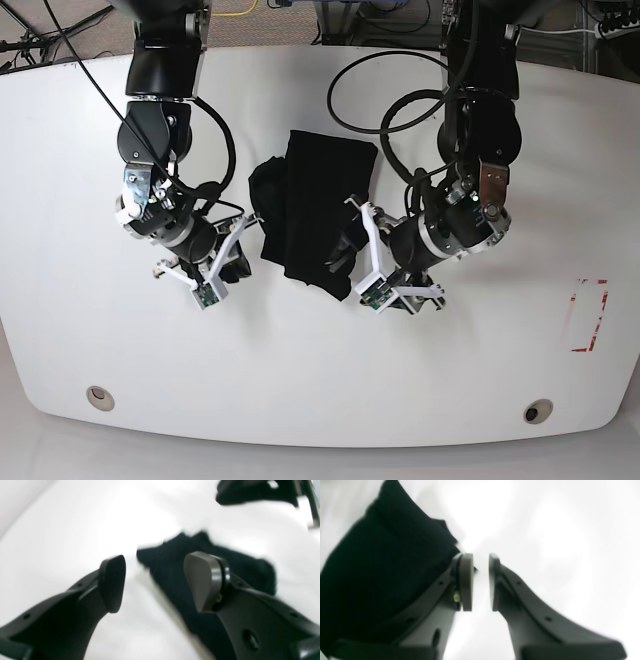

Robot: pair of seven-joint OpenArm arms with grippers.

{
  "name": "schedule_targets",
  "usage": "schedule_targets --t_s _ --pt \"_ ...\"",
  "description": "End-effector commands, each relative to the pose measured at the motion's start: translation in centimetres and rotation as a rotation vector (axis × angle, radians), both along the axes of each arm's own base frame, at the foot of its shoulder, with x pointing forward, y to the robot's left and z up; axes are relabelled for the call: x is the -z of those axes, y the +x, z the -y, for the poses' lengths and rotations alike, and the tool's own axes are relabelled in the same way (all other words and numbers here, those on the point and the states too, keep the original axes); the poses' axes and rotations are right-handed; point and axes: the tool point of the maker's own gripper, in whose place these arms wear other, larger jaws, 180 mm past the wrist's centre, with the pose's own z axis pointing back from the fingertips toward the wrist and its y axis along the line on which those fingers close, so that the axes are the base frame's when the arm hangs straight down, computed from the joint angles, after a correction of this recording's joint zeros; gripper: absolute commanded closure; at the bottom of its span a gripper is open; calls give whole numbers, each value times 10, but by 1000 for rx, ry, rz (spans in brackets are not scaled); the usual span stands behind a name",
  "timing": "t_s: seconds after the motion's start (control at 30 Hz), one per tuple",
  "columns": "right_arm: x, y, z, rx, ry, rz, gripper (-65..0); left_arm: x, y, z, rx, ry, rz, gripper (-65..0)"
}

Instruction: Fold the T-shirt properly

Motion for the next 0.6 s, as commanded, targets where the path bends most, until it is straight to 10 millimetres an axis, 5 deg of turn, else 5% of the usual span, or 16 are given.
schedule_targets --t_s 0.0,0.3,0.43,0.57 --pt "-29 9 14 38 11 88 -101 -19 6 23 42 -54 37 -431" --pt "-52 -2 78 242 31 163 -101 -6 -12 77 110 -145 -15 -481" --pt "-50 -8 94 292 31 158 -101 10 -22 95 129 -183 -54 -503" --pt "-34 -23 105 320 12 100 -101 28 -29 93 79 -192 -108 -503"
